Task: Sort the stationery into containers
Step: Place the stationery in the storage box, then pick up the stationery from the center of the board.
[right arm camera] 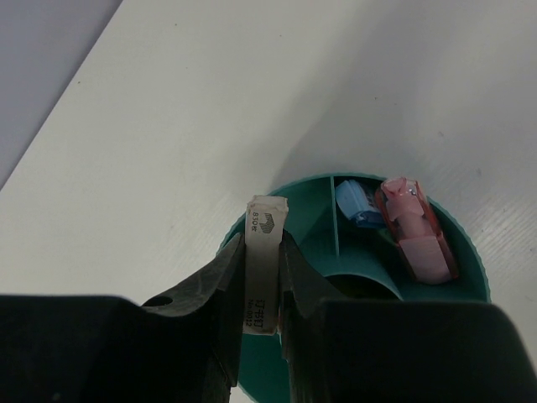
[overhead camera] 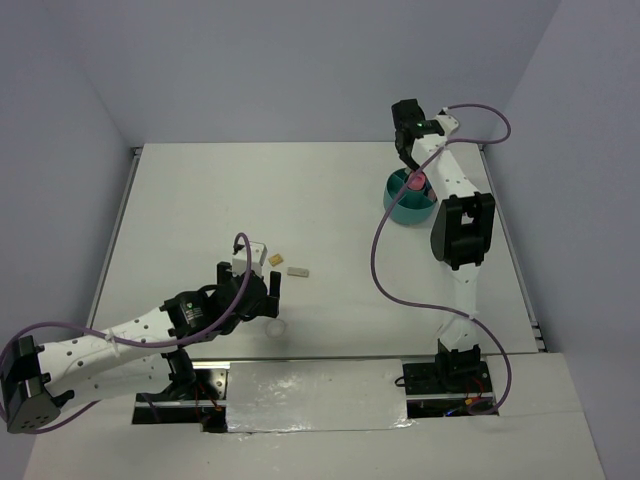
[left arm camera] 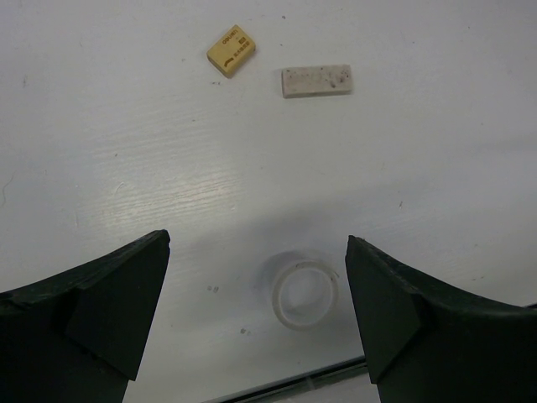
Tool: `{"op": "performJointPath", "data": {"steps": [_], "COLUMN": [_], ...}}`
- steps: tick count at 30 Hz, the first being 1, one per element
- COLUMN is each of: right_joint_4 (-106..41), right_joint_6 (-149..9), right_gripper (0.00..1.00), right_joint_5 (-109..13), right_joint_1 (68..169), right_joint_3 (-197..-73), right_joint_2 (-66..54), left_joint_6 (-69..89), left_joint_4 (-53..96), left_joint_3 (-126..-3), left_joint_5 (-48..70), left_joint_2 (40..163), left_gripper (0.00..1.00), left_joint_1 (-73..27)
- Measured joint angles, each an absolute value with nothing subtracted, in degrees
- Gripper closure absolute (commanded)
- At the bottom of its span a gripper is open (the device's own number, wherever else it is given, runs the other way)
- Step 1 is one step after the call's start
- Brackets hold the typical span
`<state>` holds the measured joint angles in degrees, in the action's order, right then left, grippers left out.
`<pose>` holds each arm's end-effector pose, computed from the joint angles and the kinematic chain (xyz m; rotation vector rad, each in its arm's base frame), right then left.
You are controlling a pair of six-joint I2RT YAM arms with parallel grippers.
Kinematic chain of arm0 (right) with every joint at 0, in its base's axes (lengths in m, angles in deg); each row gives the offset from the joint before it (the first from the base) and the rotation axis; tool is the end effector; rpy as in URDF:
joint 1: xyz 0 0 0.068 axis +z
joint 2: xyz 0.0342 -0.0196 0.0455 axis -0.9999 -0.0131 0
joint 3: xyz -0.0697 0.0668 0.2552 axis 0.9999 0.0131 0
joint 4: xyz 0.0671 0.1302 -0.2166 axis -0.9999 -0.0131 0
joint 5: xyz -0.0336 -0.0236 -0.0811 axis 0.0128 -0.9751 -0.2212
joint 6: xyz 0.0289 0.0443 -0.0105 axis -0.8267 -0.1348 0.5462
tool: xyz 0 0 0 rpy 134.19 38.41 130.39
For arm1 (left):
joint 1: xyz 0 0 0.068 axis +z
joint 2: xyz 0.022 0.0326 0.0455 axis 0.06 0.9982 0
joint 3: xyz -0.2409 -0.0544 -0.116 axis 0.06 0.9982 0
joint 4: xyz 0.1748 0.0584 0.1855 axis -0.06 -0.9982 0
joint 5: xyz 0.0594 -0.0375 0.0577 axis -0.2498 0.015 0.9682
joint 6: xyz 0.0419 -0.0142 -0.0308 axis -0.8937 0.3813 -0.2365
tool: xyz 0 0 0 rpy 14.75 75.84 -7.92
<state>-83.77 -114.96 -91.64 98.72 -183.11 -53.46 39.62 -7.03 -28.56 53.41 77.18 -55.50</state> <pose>0.4870 0.0602 0.2723 1.0471 2.0895 -0.2927 0.1123 -0.1475 0.2453 0.0415 2.1619 -0.3171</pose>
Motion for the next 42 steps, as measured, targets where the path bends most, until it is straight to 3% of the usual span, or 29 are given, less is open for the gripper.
{"op": "performJointPath", "data": {"steps": [8, 9, 15, 23, 28, 37, 42], "right_joint_4": [-82.5, -82.5, -81.7, -81.2, -80.6, -76.9, -72.6], "right_joint_6": [-113.4, -113.3, -112.6, -110.9, -108.0, -100.5, -94.0], "right_gripper": [0.69, 0.62, 0.53, 0.51, 0.26, 0.15, 0.15], "right_joint_5": [-90.6, -90.4, -89.5, -88.1, -84.7, -77.5, -72.6], "right_joint_1": [98.7, 98.7, 98.6, 98.6, 98.6, 99.3, 101.6], "right_joint_3": [-182.0, -182.0, -181.8, -181.7, -181.9, -180.6, -167.9], "right_joint_2": [-53.5, -53.5, -53.5, -53.5, -51.4, -30.6, -12.0], "left_joint_6": [39.6, 39.6, 39.6, 39.8, 41.7, 40.8, 37.6], "left_joint_4": [-6.7, -6.6, -6.6, -6.6, -7.5, -5.5, -3.0], "left_joint_3": [-28.3, -28.3, -28.1, -28.0, -28.7, -37.3, -46.4], "left_joint_5": [53.3, 53.3, 53.2, 53.5, 54.0, 52.5, 51.2], "left_joint_2": [77.2, 77.2, 77.1, 76.9, 80.3, 96.7, 109.2], "left_gripper": [0.02, 0.02, 0.02, 0.01, 0.01, 0.01, 0.01], "left_joint_1": [-55.5, -55.5, -55.5, -55.5, -53.9, -49.9, -49.3]}}
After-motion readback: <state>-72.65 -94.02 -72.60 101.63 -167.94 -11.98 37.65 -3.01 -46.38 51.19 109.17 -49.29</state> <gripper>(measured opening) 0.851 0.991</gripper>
